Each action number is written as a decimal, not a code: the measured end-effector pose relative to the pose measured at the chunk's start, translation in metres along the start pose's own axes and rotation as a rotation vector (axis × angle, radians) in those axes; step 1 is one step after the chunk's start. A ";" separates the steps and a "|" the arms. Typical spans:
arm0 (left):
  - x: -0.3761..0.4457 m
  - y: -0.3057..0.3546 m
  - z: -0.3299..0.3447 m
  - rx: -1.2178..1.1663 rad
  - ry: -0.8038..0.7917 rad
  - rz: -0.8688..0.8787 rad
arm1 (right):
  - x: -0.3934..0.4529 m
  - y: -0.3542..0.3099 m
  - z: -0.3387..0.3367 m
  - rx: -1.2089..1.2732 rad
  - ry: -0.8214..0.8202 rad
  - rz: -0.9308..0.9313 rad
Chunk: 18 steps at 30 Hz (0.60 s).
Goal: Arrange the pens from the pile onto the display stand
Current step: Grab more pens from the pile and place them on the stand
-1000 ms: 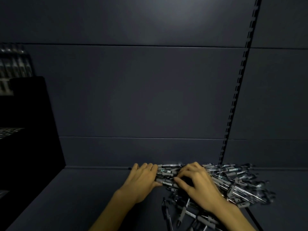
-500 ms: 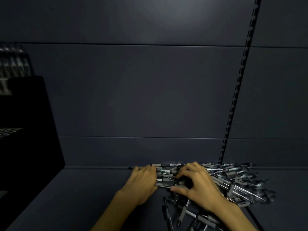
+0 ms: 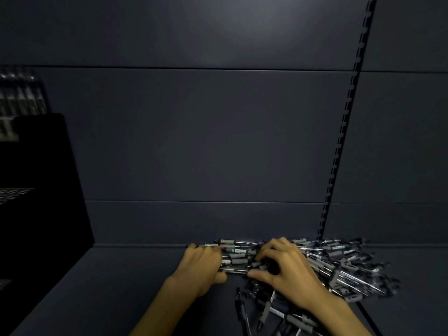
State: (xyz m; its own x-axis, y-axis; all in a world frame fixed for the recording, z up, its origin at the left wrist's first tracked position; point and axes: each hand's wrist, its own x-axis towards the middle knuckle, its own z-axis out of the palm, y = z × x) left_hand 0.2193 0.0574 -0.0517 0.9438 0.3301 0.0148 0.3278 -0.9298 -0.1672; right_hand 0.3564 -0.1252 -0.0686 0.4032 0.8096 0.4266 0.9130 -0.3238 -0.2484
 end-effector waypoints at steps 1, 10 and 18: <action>-0.001 -0.001 0.000 -0.004 0.006 -0.004 | 0.000 -0.001 0.000 -0.004 0.007 0.000; -0.007 -0.016 -0.001 -0.080 0.043 0.014 | -0.002 -0.002 0.001 0.044 0.033 0.014; -0.015 -0.033 -0.017 -0.255 -0.059 -0.064 | -0.002 -0.004 -0.003 0.040 0.027 0.020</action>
State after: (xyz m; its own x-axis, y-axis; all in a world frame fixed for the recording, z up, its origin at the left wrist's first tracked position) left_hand 0.1952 0.0807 -0.0297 0.9190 0.3920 -0.0415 0.3941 -0.9150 0.0858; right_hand 0.3522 -0.1270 -0.0663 0.4235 0.7897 0.4440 0.9016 -0.3198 -0.2912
